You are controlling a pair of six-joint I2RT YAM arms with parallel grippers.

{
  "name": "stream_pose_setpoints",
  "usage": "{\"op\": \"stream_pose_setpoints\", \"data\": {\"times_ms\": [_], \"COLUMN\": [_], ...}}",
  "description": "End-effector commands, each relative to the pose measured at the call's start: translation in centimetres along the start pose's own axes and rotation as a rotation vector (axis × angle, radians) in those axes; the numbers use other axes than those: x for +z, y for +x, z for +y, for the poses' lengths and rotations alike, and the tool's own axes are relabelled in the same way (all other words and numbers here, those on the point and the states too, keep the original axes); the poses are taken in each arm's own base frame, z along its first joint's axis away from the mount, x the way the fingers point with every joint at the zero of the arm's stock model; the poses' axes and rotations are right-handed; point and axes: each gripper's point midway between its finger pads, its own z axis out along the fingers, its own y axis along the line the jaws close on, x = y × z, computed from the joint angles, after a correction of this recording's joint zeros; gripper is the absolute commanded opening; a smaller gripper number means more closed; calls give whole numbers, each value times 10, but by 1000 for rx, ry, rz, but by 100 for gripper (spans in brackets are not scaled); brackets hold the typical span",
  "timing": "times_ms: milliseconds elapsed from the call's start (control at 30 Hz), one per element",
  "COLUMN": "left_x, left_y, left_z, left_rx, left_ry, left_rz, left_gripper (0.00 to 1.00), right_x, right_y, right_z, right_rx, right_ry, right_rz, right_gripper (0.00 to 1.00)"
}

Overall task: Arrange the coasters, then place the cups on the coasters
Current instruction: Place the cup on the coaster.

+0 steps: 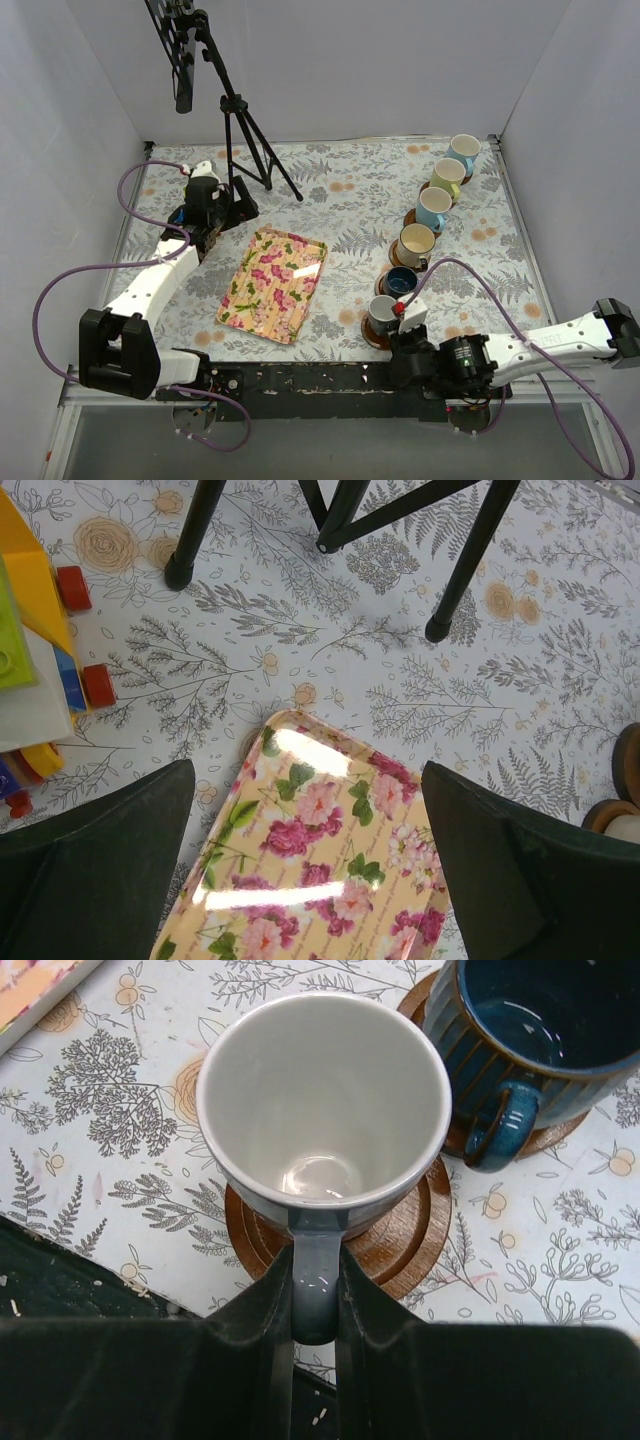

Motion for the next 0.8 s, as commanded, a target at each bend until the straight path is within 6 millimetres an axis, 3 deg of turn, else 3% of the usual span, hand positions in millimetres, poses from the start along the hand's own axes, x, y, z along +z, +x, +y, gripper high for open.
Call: {"op": "stream_pose_setpoints", "data": {"times_ms": [0, 300, 767], "left_x": [-5, -6, -3], "left_y": [-11, -10, -6], "left_z": [-2, -2, -2], "left_rx": [8, 5, 5], "left_ry": [31, 38, 44], "left_rz": [-36, -32, -19], "left_gripper": [98, 98, 98], "right_x": [-9, -14, -14], "right_y": [-18, -10, -15], "right_z": [-2, -12, 12], "right_rx": [84, 100, 52], "right_ry": [63, 117, -21], "right_rz": [-75, -86, -107], "right_gripper": [1, 1, 1]}}
